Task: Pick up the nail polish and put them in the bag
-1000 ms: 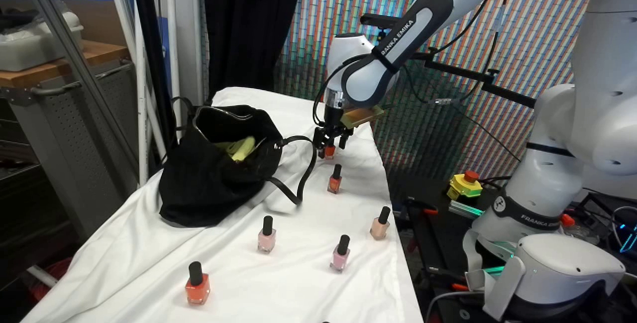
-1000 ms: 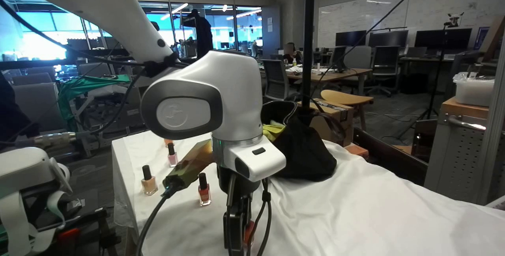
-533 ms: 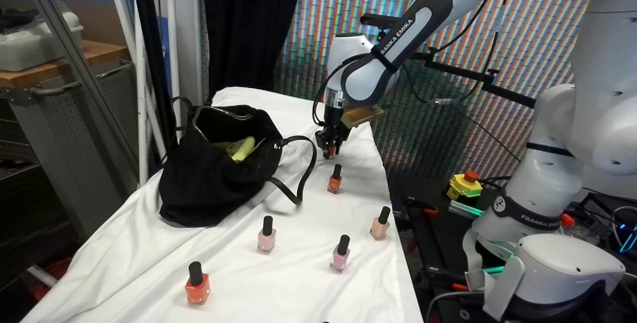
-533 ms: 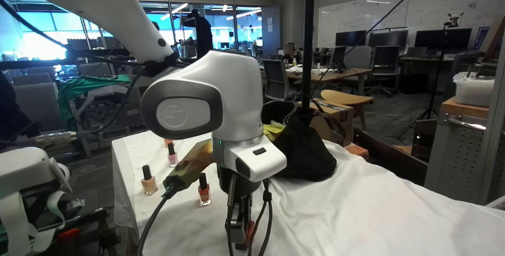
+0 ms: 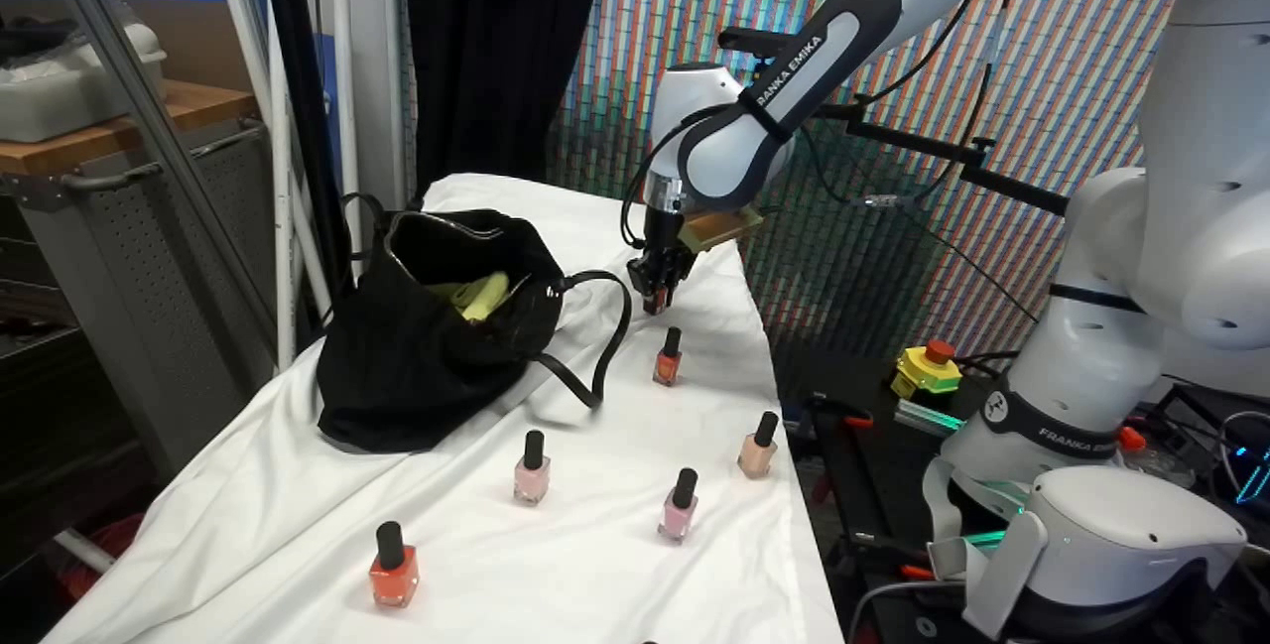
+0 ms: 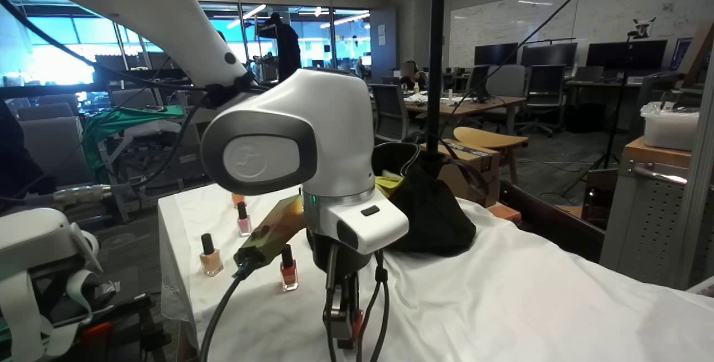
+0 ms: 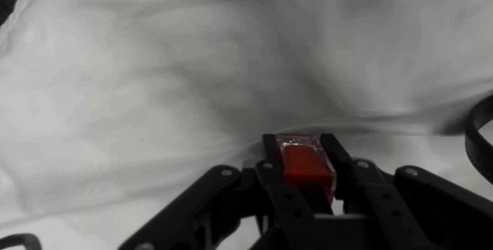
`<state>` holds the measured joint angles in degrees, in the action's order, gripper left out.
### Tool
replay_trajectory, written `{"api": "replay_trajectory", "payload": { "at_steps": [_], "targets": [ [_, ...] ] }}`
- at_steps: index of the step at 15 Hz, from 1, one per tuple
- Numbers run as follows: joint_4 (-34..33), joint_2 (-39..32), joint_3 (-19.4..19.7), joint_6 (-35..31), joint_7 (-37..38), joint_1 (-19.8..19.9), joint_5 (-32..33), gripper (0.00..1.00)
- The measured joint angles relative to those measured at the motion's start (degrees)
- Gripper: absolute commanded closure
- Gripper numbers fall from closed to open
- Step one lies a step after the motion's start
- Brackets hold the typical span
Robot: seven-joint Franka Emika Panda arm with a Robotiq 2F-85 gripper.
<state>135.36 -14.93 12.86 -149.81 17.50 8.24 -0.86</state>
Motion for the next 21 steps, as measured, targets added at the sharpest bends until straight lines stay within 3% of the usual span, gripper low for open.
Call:
{"api": "replay_trajectory", "payload": {
  "at_steps": [4,10,15,21],
  "targets": [
    [-1.3,1.2,0.0,1.1,-1.1,-0.2,1.1,0.84],
    [-4.6,6.9,-0.5,5.7,-1.1,-2.3,8.2,0.84],
    [-8.2,8.2,-4.5,6.4,-1.6,-5.2,12.5,0.84],
    [-14.8,4.6,-8.8,6.2,-5.8,-8.2,13.7,0.84]
  ]
}}
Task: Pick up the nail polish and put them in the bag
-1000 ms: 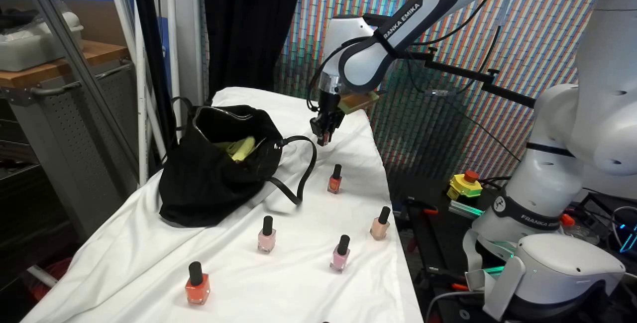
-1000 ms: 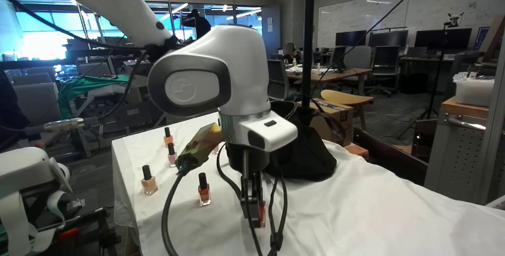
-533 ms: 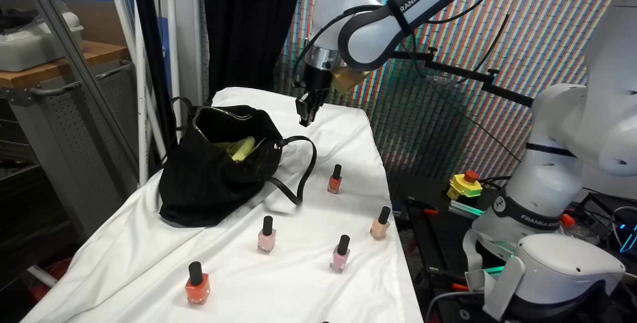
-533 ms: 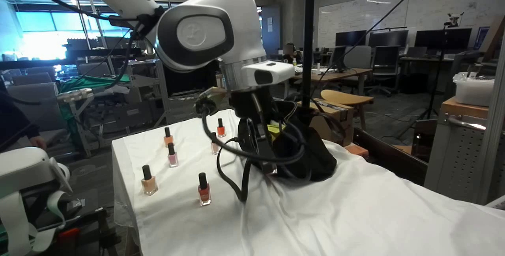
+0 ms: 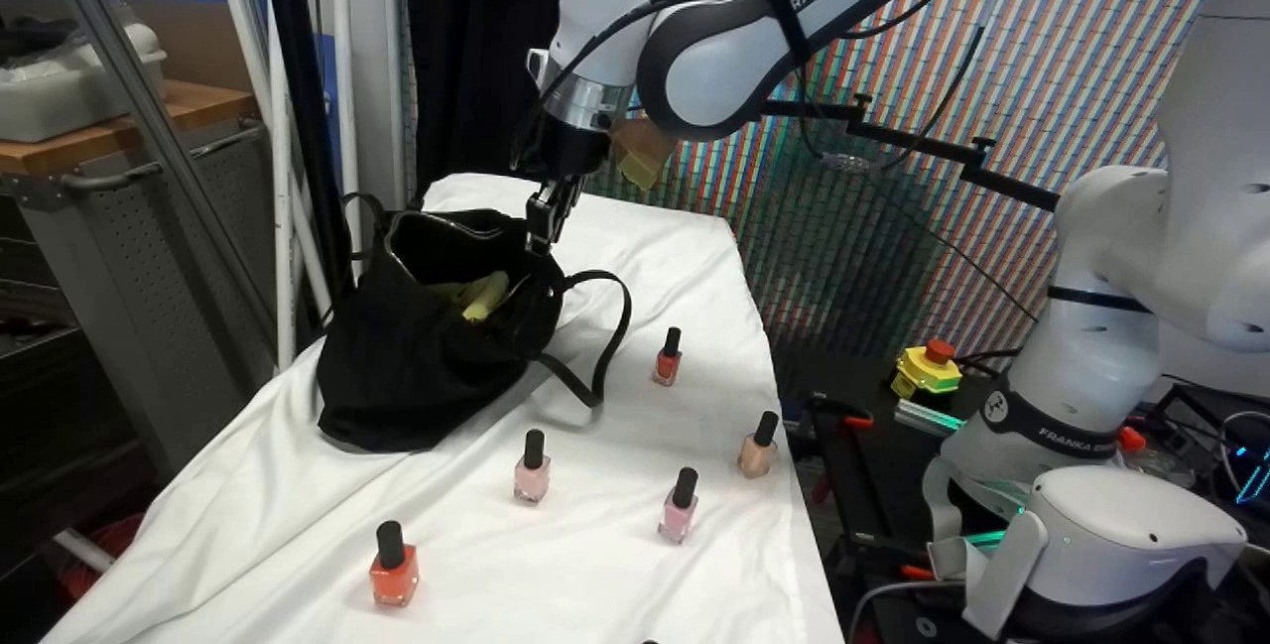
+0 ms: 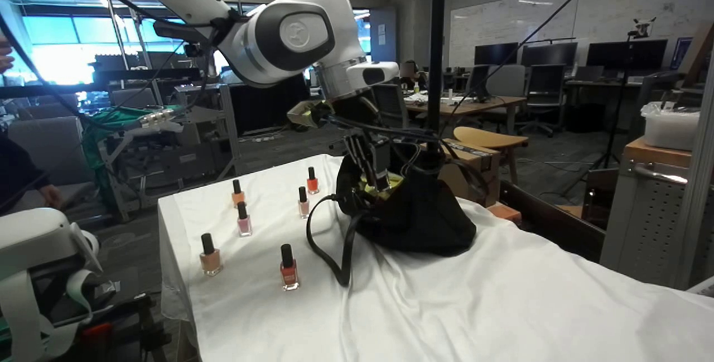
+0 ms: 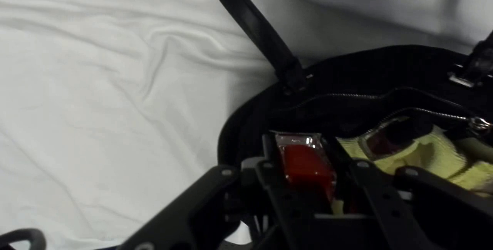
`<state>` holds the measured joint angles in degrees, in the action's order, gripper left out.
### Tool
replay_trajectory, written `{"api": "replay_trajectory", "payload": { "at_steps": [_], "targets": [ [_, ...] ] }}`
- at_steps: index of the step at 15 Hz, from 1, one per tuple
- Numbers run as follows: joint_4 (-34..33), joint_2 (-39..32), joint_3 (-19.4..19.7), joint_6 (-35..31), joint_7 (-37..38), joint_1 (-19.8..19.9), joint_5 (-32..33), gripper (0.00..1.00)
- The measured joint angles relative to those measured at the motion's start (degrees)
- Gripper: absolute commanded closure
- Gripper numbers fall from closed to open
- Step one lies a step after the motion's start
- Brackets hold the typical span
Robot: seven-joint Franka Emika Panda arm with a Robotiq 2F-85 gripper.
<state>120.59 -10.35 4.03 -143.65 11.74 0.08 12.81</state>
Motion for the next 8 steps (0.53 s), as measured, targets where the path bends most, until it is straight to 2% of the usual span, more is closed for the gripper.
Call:
{"api": "replay_trajectory", "payload": {
  "at_steps": [5,7,8],
  "targets": [
    [-5.9,-4.8,-1.4,-2.4,-3.4,-2.2,1.1,0.84],
    [-8.2,-7.1,-1.4,-3.1,-3.4,-2.8,3.0,0.34],
    [-9.2,-8.1,-1.3,-3.2,-3.4,-3.0,3.7,0.33]
  ]
}}
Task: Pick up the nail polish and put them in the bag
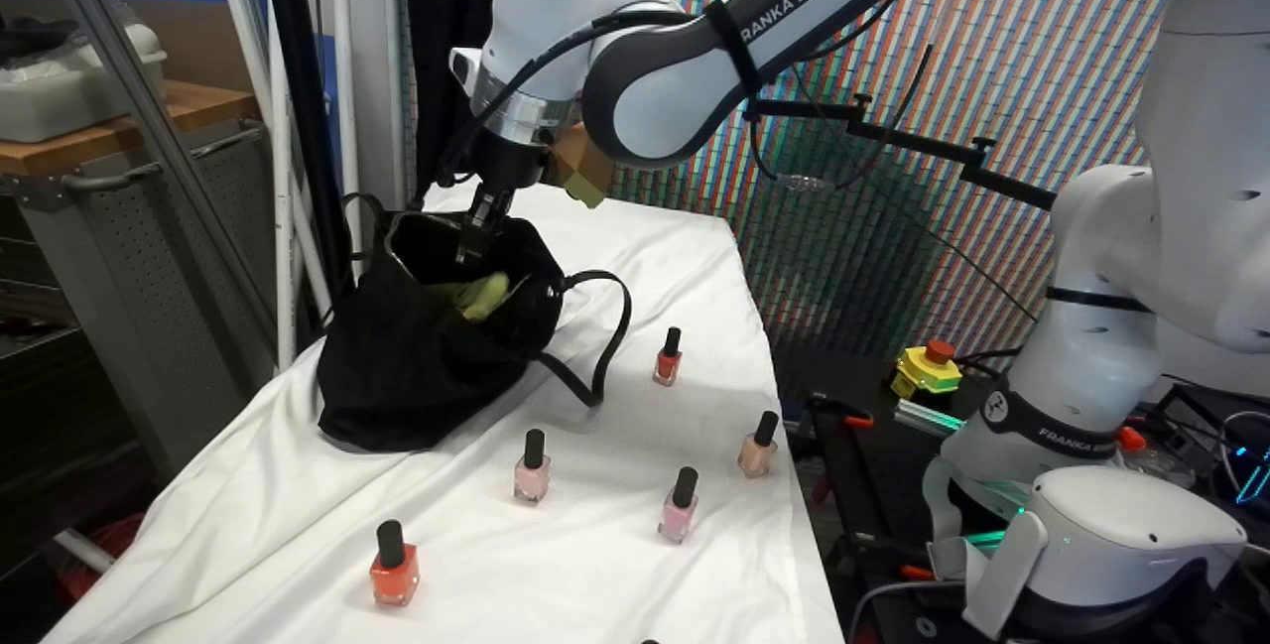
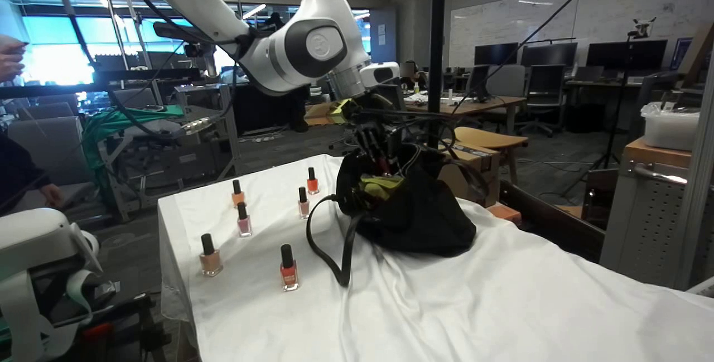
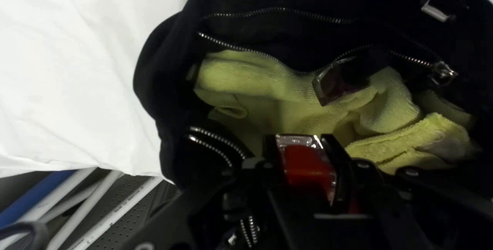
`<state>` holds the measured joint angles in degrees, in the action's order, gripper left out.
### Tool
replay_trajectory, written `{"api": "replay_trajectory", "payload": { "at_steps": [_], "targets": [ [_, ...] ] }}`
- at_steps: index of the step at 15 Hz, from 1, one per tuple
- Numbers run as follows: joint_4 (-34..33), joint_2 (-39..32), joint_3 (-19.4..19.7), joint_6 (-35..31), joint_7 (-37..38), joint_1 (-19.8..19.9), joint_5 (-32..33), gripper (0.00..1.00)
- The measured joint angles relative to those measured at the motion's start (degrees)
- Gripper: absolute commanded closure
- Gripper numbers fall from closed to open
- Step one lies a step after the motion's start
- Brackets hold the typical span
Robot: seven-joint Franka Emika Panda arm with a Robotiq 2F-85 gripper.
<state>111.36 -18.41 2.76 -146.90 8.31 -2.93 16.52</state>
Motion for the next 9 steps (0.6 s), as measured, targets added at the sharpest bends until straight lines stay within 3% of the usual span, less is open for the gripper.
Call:
{"api": "replay_trajectory", "payload": {
  "at_steps": [5,9],
  "targets": [
    [-2.2,-2.1,0.7,-0.2,-1.0,0.0,1.2,0.02],
    [-1.9,-1.9,0.9,-0.3,-2.0,0.0,1.2,0.00]
  ]
}}
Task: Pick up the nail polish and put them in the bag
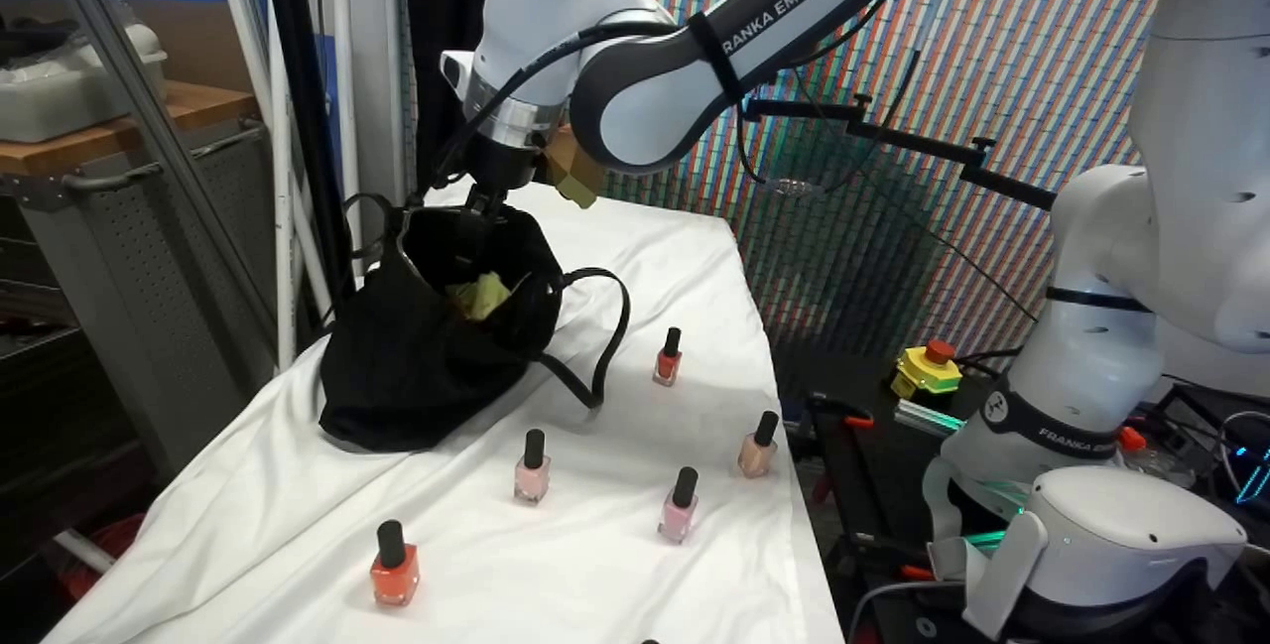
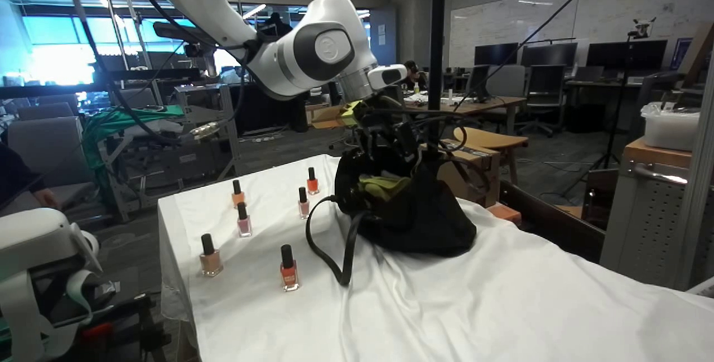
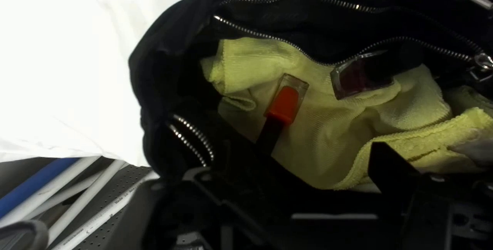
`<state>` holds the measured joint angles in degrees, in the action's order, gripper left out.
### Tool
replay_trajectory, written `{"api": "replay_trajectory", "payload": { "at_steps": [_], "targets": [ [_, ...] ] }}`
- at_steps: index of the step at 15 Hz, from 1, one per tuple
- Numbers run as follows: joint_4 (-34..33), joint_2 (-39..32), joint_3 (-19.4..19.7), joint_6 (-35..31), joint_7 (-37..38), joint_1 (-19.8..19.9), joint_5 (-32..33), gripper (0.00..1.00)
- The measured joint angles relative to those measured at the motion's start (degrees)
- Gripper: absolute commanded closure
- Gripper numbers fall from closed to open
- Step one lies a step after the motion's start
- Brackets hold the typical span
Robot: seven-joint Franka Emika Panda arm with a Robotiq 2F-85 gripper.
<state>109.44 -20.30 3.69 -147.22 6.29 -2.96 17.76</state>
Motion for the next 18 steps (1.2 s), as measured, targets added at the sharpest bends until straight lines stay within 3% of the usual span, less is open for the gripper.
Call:
{"api": "replay_trajectory", "payload": {
  "at_steps": [4,18],
  "targets": [
    [3.3,2.4,1.0,0.0,-0.4,0.2,0.0,0.00],
    [29.8,22.0,1.3,-0.8,-1.5,2.7,2.4,0.00]
  ]
}}
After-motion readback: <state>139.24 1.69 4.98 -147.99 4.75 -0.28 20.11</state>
